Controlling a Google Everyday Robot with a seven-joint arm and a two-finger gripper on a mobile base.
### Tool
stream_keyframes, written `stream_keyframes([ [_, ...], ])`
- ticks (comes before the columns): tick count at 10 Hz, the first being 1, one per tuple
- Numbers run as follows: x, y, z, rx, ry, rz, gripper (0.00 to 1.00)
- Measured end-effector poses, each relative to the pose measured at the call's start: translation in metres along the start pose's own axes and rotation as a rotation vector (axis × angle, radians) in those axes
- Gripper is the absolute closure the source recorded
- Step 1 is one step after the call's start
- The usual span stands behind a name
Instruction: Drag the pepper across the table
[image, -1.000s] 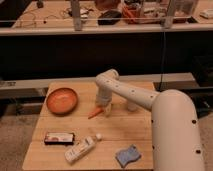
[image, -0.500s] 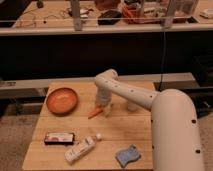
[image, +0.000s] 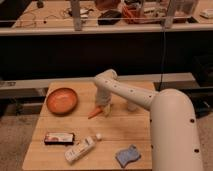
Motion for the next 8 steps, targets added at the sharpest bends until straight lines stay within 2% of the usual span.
stream_keyframes([
  [2,0.0009,0.0004,0.0001,0.001,-0.002,0.004,0.61],
  [3,0.0013,0.0005,0.0002,0.001,-0.002,0.005,0.67],
  [5,0.0015,-0.0003,0.0002,0.004,-0.004,0.007,0.87],
  [6,0.0015,-0.0003,0.0004,0.005,-0.004,0.007,0.91],
  [8,0.0013,-0.0006,0.0009,0.006,-0.008,0.009,0.89],
])
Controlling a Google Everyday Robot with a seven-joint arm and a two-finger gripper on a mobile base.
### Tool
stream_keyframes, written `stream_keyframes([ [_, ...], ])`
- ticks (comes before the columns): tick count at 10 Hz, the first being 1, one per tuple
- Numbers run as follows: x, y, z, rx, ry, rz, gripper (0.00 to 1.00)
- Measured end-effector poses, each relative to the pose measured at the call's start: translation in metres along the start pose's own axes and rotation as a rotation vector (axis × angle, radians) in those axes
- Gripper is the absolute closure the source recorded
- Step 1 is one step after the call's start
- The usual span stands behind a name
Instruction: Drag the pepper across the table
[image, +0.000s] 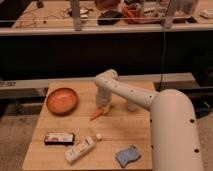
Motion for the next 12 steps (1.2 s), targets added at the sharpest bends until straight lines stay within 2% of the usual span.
stream_keyframes([
  [1,0.000,0.000,0.000,0.001,-0.002,0.001,0.83],
  [2,0.000,0.002,0.000,0.009,-0.006,0.007,0.83],
  [4,0.009,0.019,-0.002,0.019,-0.016,0.041,0.96],
  [5,0.016,0.029,-0.003,0.024,-0.020,0.059,1.00],
  [7,0.023,0.040,-0.005,0.033,-0.026,0.084,1.00],
  [9,0.022,0.040,-0.005,0.041,-0.026,0.097,1.00],
  [12,0.032,0.056,-0.008,0.038,-0.024,0.116,1.00],
])
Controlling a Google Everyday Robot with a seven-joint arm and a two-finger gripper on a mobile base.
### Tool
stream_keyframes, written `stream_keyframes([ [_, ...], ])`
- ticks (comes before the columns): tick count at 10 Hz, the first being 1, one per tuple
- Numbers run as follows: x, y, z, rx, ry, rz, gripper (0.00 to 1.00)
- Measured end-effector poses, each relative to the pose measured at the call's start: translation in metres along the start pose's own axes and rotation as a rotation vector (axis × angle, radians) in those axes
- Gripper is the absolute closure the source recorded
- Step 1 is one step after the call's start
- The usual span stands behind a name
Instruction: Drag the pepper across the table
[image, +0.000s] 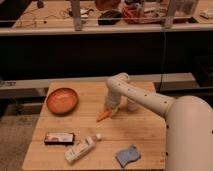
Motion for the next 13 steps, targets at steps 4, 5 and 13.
stream_keyframes([
  [4,-0.005,0.005,0.000,0.002,0.000,0.031,1.00],
  [5,-0.006,0.008,-0.001,0.001,0.000,0.035,1.00],
  [13,-0.021,0.031,-0.001,-0.011,0.003,0.064,1.00],
])
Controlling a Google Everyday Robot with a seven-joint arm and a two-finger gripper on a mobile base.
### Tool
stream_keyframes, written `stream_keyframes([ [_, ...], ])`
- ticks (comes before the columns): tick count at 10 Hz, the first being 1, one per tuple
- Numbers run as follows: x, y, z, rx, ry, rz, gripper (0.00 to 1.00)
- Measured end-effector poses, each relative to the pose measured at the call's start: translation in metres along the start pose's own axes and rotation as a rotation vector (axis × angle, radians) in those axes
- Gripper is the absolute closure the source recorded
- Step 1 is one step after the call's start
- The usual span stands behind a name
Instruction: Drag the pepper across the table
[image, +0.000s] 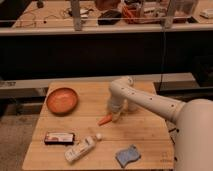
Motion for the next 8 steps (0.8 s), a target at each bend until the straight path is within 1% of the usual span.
stream_keyframes([
  [2,-0.012,0.012,0.001,-0.004,0.000,0.009,1.00],
  [3,-0.012,0.013,0.001,-0.003,0.000,0.013,1.00],
  [5,-0.020,0.011,0.002,-0.003,-0.001,0.021,1.00],
  [7,-0.016,0.020,0.002,-0.001,-0.001,0.038,1.00],
  [8,-0.019,0.022,0.003,0.000,-0.004,0.043,1.00],
])
